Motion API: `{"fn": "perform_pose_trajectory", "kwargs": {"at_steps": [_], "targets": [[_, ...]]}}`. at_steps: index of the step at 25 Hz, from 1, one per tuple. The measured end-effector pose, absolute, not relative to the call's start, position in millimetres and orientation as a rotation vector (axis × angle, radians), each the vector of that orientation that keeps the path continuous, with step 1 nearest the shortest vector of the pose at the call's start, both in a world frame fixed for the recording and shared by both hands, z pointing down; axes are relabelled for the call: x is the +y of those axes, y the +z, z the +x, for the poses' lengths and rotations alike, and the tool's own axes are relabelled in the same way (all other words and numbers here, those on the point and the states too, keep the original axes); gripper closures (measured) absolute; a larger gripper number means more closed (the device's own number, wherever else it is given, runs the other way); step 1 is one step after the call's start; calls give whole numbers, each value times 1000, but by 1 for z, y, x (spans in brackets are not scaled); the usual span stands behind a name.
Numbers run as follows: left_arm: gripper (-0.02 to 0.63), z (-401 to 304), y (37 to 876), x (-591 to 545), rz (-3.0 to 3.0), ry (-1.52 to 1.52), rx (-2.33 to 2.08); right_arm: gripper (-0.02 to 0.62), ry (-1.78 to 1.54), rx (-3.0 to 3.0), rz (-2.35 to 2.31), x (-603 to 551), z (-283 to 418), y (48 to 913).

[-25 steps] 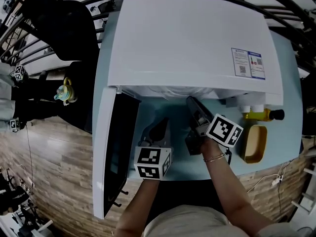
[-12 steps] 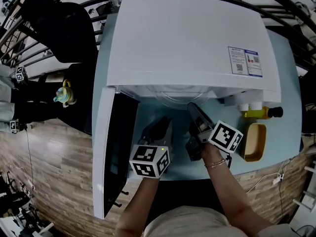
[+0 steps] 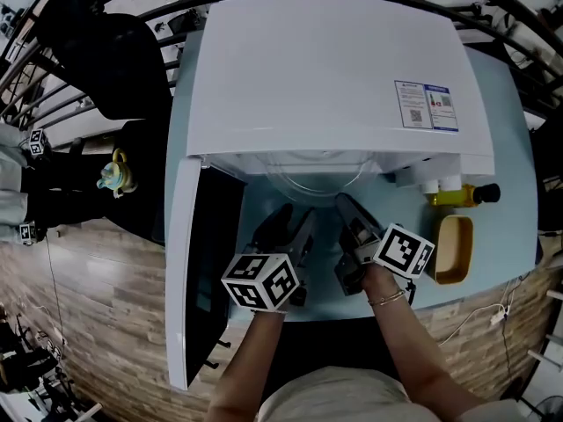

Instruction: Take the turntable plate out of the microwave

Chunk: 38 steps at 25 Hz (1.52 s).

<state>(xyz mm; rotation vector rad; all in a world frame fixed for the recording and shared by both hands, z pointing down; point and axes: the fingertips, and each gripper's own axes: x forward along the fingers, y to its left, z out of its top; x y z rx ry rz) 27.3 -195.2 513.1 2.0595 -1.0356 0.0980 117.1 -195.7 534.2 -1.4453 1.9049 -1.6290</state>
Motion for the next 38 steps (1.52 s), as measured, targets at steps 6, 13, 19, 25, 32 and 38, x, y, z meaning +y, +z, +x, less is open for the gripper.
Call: {"fn": "perform_pose_trajectory", "kwargs": {"at_steps": [6, 13, 19, 25, 32, 38], "targets": [[390, 20, 522, -201, 1992, 63, -1032, 503, -1629, 1922, -1378, -187, 114, 531], [390, 20, 526, -204, 1979, 47, -1023, 505, -1668, 1917, -1369, -173, 115, 532], [391, 18, 529, -203, 1997, 52, -1011, 508, -1704, 1920, -1345, -158, 114, 531], [391, 20, 528, -202, 2020, 64, -1000, 508, -1712, 1929, -1334, -149, 113, 530], [391, 17, 528, -204, 1989, 25, -1000, 508, -1720, 1939, -1317, -137, 112, 529], [391, 20, 531, -199, 1976, 23, -992, 508, -1719, 1965, -1296, -127, 110, 527]]}}
